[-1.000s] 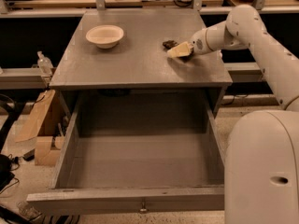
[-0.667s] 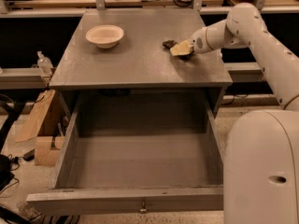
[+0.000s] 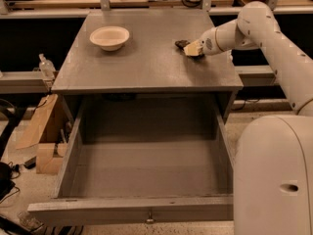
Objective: Place rxbar chocolate into top drawer
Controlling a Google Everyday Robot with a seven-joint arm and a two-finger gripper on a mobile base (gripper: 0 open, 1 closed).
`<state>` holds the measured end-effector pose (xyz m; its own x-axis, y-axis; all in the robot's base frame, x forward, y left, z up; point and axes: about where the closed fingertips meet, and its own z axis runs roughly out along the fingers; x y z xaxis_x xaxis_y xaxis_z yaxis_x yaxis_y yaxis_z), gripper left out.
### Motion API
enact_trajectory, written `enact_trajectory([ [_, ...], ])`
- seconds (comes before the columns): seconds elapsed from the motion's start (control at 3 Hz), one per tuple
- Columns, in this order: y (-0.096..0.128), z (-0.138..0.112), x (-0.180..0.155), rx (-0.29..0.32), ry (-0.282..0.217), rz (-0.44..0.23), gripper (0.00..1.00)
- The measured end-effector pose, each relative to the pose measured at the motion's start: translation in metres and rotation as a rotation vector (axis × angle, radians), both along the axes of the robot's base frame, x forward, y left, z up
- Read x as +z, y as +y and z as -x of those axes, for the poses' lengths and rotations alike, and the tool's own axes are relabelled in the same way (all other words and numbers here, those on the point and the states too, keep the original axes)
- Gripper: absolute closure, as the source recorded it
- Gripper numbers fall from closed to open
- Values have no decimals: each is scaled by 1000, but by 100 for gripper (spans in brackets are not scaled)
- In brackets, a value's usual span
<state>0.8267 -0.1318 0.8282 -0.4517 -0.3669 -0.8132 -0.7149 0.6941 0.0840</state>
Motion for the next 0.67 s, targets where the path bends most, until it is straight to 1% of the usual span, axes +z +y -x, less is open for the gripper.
enact_trajectory([
  [0.33, 0, 0, 1, 0, 0, 0, 100],
  [0.67, 2, 2, 12, 7, -28, -9, 100],
])
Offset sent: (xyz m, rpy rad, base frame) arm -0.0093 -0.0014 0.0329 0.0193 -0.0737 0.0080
